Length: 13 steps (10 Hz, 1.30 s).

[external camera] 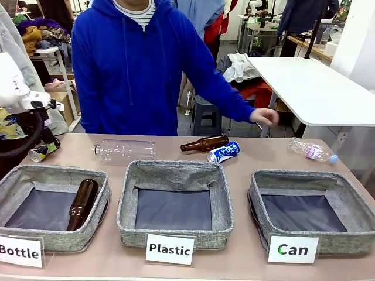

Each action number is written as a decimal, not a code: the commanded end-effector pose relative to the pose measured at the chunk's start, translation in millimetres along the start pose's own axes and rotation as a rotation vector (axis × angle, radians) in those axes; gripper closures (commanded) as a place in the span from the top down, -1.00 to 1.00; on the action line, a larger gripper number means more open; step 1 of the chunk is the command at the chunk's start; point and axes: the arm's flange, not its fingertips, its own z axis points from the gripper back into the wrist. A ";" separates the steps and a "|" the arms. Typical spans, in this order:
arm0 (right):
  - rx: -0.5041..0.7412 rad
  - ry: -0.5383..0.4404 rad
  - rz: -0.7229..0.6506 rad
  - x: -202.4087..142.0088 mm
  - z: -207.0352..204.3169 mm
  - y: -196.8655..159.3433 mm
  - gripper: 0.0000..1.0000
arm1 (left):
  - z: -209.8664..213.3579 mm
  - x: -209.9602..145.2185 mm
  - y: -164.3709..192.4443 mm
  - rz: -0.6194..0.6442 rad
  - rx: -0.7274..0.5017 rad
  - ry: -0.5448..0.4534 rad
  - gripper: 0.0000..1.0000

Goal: Sort the can waste into the basket.
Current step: Pick up the can waste from the table and place it in the right Fabric basket.

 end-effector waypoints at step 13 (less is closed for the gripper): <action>0.028 -0.019 0.025 3.7 -2.0 -0.8 1.00 | 113.6 -73.8 -54.6 0.011 -0.069 -0.208 -1.00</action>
